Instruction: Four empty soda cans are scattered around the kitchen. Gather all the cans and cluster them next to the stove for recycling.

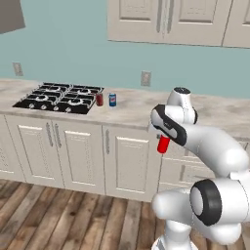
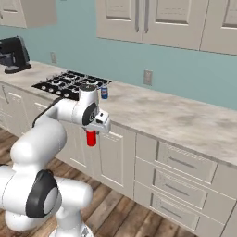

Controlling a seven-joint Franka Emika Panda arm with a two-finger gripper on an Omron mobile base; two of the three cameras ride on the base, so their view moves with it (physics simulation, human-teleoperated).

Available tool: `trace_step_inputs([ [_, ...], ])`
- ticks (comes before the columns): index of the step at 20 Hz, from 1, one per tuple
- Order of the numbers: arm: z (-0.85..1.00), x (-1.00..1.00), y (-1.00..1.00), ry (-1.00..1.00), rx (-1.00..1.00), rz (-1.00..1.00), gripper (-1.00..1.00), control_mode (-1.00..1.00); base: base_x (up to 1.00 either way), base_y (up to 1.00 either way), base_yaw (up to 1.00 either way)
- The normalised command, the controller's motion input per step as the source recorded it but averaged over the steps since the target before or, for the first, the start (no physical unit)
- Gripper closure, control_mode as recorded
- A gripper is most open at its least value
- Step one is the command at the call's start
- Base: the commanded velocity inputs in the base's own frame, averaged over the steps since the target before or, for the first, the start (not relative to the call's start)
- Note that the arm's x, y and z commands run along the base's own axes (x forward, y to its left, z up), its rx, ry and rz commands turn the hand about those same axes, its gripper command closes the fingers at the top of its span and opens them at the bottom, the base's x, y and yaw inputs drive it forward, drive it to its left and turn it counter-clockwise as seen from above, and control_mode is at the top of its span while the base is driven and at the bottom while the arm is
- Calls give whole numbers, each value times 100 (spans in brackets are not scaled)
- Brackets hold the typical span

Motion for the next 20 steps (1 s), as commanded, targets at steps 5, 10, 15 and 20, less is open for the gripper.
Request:
trace_step_inputs([
  [5, 0, 0, 0, 0, 0, 0, 100, 100, 29, 64, -15],
  [10, 0, 0, 0, 0, 0, 0, 100, 100, 49, 62, -14],
  [15, 0, 0, 0, 0, 0, 0, 100, 100, 48, 52, -15],
  [20, 0, 0, 0, 0, 0, 0, 100, 100, 36, 40, -13],
])
